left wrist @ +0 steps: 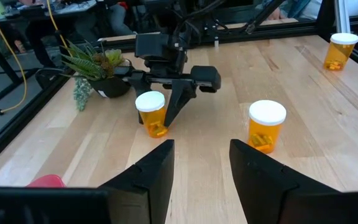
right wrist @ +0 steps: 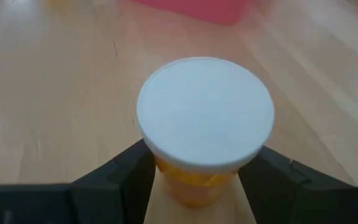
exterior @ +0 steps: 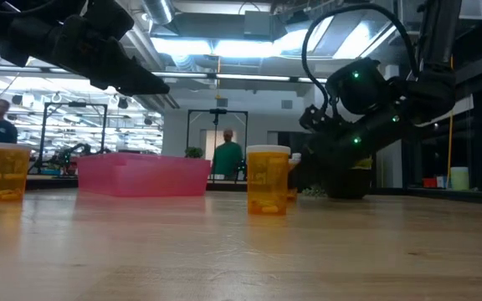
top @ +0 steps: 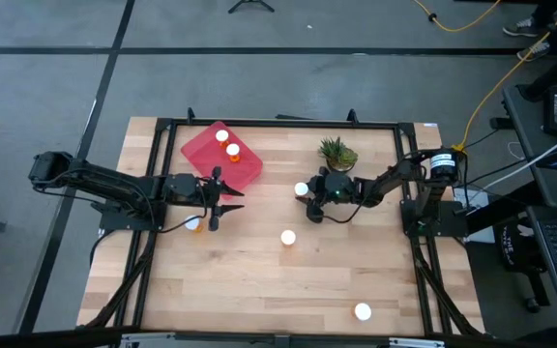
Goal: Pick and place pill bottles into a basket
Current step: Put the orange pill bottle into the red container
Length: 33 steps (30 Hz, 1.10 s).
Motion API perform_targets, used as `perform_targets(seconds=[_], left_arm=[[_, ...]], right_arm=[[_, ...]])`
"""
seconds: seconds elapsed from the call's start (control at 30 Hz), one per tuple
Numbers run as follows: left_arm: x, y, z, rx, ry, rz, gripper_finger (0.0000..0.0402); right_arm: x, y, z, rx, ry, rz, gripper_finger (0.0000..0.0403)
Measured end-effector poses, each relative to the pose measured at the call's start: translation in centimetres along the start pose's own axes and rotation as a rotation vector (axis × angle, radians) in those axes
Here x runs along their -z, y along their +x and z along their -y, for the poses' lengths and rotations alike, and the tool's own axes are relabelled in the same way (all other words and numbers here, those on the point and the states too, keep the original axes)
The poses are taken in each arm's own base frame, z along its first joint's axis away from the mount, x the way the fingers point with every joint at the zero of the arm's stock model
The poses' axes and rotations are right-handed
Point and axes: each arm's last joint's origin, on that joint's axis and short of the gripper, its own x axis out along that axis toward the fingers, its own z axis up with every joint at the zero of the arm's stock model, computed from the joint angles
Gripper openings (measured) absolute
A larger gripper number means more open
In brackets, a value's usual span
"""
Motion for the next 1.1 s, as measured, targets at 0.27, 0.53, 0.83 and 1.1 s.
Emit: perform_targets(seconds=[0.27,0.53,0.83,1.1], left_arm=[[0.00,0.00,0.00,0.000,-0.019,0.000,0.0152],[-0.01,0.00,0.00,0.000,-0.023,0.000,0.0152],[0.00,0.00,0.00,0.000,-0.023,0.000,0.0152],[-0.01,0.00,0.01,0.000,-0.023,0.000,0.0150]], right_arm=[[0.44,0.00,0.04,0.006,-0.006,-0.044,0.0216],[0.91,0.32,0.05,0.007,-0.004,-0.049,0.0216],[0.91,0.32,0.01,-0.011,-0.006,-0.050,0.0216],[0.91,0.32,-0.11,-0.060,-0.005,-0.053,0.0216]])
